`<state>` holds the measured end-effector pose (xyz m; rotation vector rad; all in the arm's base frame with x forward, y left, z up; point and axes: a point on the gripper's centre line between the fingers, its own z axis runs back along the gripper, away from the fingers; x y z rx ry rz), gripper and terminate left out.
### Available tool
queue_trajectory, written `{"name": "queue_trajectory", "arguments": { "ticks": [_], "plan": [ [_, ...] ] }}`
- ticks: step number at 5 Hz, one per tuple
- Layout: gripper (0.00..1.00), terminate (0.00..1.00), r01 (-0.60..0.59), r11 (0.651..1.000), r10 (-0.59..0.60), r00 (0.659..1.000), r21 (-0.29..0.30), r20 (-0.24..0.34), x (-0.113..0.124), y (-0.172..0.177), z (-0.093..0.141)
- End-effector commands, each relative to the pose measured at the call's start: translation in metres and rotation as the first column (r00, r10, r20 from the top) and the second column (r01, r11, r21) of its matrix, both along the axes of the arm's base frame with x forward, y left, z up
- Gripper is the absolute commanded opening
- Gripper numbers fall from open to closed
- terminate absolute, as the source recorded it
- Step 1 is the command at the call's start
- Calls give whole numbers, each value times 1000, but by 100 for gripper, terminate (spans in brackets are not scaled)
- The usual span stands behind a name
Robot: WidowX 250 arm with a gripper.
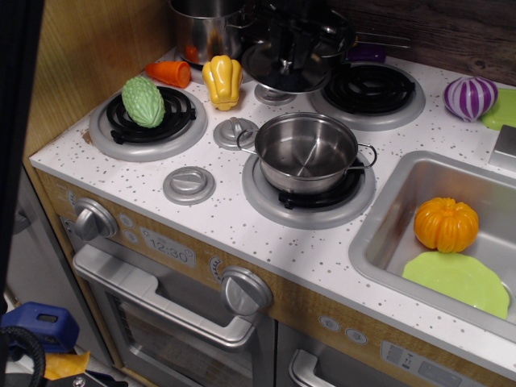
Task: Put lid on pot or pan
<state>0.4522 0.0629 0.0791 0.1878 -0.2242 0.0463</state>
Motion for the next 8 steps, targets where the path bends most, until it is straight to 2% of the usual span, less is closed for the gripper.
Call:
{"name": "queue_trajectory", "arguments": {
  "ticks": [1,2,4,6,7,8],
  "plan": [
    [0,0,-57,998,60,993,-29,102,-11,-22,43],
    [0,0,-114,992,118,989,-58,89,-23,-41,41],
    [0,0,-186,979,192,979,-80,68,-46,-61,36],
    [0,0,-226,966,235,970,-122,63,-65,-65,21],
    [0,0,-237,965,245,967,-117,66,-67,-68,16],
    [100,0,-228,964,239,968,-135,72,-74,-63,7]
  ]
}}
